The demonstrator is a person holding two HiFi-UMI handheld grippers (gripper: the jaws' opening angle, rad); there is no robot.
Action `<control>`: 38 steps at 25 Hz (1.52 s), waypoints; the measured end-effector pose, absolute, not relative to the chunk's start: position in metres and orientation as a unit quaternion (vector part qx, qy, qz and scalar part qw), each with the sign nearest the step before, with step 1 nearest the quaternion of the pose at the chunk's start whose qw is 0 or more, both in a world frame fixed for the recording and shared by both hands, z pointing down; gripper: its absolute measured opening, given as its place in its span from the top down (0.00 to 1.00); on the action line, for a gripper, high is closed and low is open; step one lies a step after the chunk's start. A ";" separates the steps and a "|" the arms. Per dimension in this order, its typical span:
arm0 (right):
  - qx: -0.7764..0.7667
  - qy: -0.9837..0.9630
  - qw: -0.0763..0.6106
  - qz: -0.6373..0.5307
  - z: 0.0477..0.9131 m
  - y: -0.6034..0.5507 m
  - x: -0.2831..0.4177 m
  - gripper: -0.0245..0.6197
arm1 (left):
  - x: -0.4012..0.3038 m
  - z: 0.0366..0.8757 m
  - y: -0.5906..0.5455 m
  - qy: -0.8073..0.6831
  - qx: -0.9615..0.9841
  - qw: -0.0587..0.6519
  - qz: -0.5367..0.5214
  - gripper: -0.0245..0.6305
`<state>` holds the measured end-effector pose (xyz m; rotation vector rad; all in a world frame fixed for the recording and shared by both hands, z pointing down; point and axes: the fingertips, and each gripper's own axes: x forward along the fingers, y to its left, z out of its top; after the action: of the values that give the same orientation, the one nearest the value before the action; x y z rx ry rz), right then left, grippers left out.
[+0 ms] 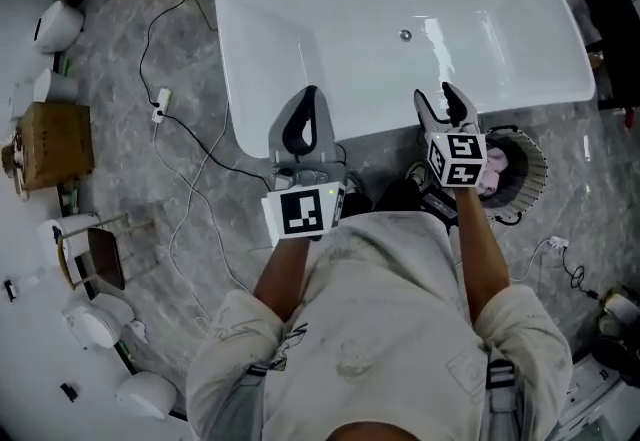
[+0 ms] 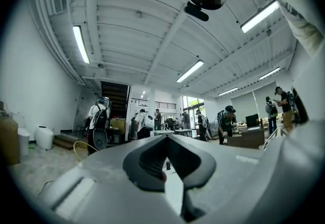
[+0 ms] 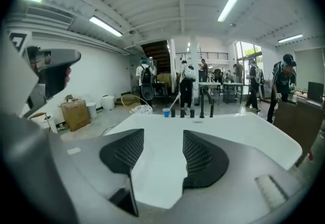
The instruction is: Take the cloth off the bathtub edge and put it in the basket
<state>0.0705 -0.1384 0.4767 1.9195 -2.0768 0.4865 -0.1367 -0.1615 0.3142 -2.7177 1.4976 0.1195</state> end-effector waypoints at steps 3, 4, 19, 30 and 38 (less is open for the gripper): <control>0.654 -0.739 0.113 0.121 0.430 -0.157 0.040 0.58 | -0.163 0.303 -0.169 0.496 -0.867 0.027 0.033 0.96; 0.650 -0.745 0.105 0.108 0.417 -0.162 0.030 0.58 | -0.170 0.299 -0.170 0.499 -0.865 0.029 0.031 0.96; 0.631 -0.775 0.016 -0.036 0.234 -0.167 -0.048 0.60 | -0.241 0.251 -0.178 0.549 -0.835 0.032 0.035 0.96; 0.612 -0.790 -0.003 -0.030 0.218 -0.170 -0.073 0.85 | -0.252 0.231 -0.185 0.553 -0.830 0.038 0.056 0.96; 0.621 -0.783 -0.013 -0.038 0.220 -0.168 -0.078 0.96 | -0.255 0.222 -0.184 0.550 -0.832 0.053 0.058 0.96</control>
<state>-0.0777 -0.1678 0.2201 1.9671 -2.4803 -0.1195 -0.2550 -0.1845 0.2221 -2.5274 1.6702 0.1775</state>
